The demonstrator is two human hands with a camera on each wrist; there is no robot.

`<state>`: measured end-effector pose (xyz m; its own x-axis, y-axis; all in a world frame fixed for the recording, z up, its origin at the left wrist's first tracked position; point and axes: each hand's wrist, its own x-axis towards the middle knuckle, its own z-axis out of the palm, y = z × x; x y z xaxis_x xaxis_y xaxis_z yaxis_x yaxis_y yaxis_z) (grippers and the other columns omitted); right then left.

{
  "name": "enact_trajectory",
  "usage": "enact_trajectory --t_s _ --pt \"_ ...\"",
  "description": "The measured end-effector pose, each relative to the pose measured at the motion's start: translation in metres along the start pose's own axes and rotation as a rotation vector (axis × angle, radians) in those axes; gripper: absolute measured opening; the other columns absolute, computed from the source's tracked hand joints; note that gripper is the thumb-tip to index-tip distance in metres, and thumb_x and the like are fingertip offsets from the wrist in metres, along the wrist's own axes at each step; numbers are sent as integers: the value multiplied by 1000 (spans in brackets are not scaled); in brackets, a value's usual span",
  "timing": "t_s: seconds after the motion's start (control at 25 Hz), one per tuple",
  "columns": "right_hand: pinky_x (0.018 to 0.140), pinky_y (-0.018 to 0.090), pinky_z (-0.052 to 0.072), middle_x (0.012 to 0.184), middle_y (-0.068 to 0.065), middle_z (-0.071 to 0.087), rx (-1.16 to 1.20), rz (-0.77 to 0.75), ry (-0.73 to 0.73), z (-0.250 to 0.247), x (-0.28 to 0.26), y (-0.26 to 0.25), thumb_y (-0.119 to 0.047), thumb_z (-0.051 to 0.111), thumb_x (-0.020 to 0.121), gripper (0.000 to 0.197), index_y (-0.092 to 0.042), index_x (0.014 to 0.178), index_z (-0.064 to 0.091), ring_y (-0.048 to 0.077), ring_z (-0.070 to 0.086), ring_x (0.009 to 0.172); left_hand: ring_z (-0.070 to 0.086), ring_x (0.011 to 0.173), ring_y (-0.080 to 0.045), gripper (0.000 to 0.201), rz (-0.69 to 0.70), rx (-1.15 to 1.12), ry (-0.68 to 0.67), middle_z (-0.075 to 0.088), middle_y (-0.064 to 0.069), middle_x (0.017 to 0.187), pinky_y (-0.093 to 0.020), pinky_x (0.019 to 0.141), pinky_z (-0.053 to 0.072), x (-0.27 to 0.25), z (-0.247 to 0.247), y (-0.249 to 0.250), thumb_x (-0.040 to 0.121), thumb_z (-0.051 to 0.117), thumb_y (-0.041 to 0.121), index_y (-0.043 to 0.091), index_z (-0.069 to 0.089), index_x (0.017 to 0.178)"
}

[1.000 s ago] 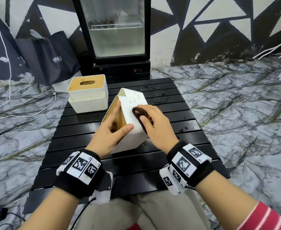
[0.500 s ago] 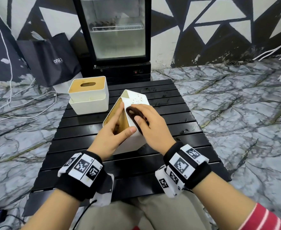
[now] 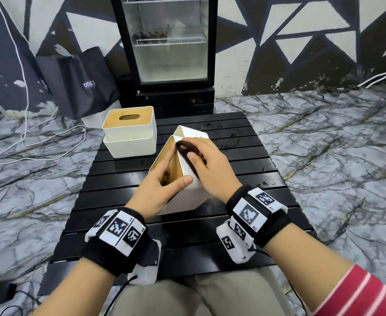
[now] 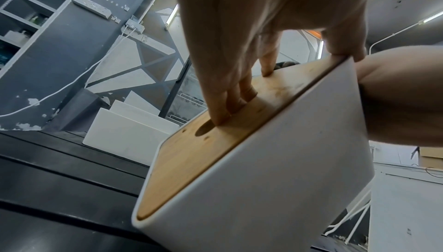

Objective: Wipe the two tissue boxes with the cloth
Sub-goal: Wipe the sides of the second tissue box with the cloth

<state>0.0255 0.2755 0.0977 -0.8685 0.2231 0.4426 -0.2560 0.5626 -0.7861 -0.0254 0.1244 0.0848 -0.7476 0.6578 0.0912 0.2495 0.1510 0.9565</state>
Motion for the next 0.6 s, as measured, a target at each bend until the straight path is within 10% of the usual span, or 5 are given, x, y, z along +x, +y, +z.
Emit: enact_trajectory --t_s 0.4,0.6 --pt "98 15 33 121 -4 54 -2 32 25 2 -1 -7 -7 47 92 33 -17 123 54 8 46 114 41 134 -19 88 -1 63 -7 43 -1 145 -40 112 34 0 -1 -3 66 66 63 63 15 137" --pt "97 11 32 115 -10 52 18 24 30 -2 -3 -3 -7 46 92 32 -18 121 54 5 46 112 28 137 4 86 50 61 -27 24 34 145 -31 116 27 -1 5 4 70 67 54 56 17 140"
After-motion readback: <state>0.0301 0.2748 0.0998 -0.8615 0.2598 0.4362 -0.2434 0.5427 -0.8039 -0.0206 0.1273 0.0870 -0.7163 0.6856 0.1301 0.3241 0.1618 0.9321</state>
